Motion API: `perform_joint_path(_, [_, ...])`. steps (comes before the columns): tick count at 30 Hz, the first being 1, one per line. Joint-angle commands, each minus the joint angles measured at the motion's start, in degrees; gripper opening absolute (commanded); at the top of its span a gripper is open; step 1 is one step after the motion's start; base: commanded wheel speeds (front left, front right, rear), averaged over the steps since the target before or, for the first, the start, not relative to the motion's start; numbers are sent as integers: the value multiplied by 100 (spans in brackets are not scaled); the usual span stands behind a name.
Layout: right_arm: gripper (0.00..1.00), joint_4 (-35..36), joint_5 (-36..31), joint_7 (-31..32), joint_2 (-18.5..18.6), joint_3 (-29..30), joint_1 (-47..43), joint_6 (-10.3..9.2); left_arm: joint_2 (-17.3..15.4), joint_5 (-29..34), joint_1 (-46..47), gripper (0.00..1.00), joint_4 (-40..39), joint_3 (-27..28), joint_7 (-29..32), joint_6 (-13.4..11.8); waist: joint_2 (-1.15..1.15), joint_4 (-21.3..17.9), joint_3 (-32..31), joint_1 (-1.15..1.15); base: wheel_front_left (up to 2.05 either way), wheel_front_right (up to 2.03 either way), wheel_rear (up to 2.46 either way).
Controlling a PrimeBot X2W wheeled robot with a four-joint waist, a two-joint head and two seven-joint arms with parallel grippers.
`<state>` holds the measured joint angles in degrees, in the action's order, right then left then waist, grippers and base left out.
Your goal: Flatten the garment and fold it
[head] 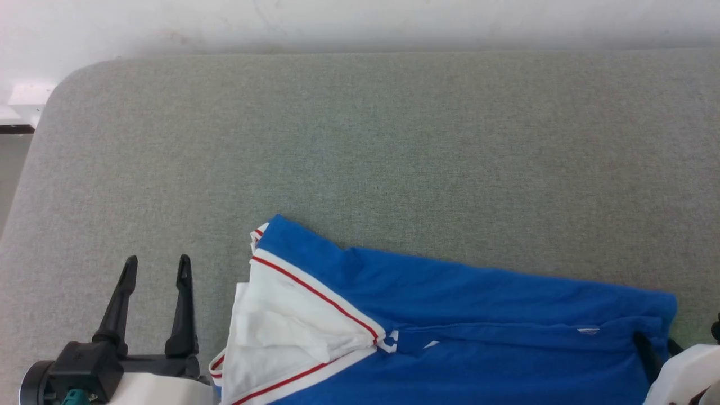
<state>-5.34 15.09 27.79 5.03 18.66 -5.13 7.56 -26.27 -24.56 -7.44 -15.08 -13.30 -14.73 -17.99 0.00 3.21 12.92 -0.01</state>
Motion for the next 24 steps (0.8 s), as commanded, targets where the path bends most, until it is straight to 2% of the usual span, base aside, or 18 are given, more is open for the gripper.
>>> perform_joint_path(1, [0,-234,40,128,-53,-89,17,-8,27,59,38,100,35,20,-27,47,0,10,10,1,0,0,0])
perform_joint_path(8, [0,-27,89,112,76,-62,103,-8,81,112,14,100,163,-36,-27,86,0,-108,-156,1,0,0,0])
perform_joint_path(11, [0,84,-46,29,280,28,224,-8,120,126,10,100,194,-54,-27,93,0,-179,-210,1,0,0,0])
perform_joint_path(16, [0,-14,-272,-53,520,449,581,-8,141,143,-6,100,207,-50,-27,93,0,-273,-225,1,0,0,0])
perform_joint_path(24, [0,-675,-767,-181,1197,1336,917,-8,49,196,-11,100,276,-23,-14,67,0,-285,-210,1,0,0,0])
